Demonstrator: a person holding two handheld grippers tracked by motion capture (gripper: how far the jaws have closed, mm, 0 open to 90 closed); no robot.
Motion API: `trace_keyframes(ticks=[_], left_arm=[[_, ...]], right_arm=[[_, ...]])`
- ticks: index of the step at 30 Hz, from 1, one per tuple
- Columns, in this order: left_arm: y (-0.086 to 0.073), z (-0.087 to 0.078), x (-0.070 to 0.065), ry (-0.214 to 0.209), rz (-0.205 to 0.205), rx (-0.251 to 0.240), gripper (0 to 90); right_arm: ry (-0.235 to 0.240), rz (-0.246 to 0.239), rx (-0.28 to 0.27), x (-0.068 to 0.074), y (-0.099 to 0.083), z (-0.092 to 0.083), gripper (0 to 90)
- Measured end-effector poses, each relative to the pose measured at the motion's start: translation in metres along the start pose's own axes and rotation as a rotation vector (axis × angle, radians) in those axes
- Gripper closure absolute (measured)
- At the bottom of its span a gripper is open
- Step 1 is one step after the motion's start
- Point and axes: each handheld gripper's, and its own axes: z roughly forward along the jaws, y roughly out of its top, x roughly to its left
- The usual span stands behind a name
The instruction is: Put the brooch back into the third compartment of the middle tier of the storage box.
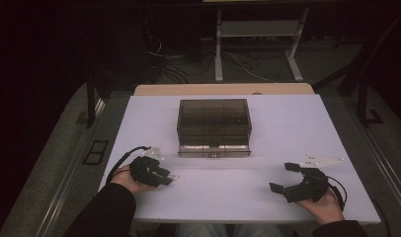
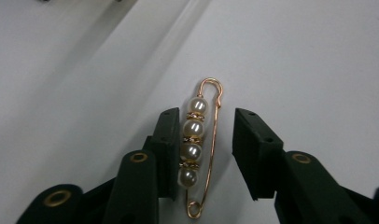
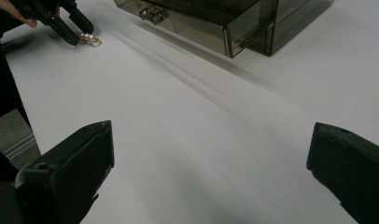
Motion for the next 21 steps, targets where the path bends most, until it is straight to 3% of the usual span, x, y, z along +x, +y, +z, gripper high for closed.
trace_keyframes(ticks=[9, 21], left_arm=[[0.0005, 0.0005, -0.0037, 0.040, 0.018, 0.013, 75.7], [0.0006, -0.0004, -0.0026, 0.028, -0.003, 0.019, 79.0]], right_arm=[[-0.001, -0.001, 0.000, 0.0001, 0.0000, -0.0002, 0.3], [-0.002, -0.001, 0.002, 0.0000, -0.0001, -0.0001, 0.3]])
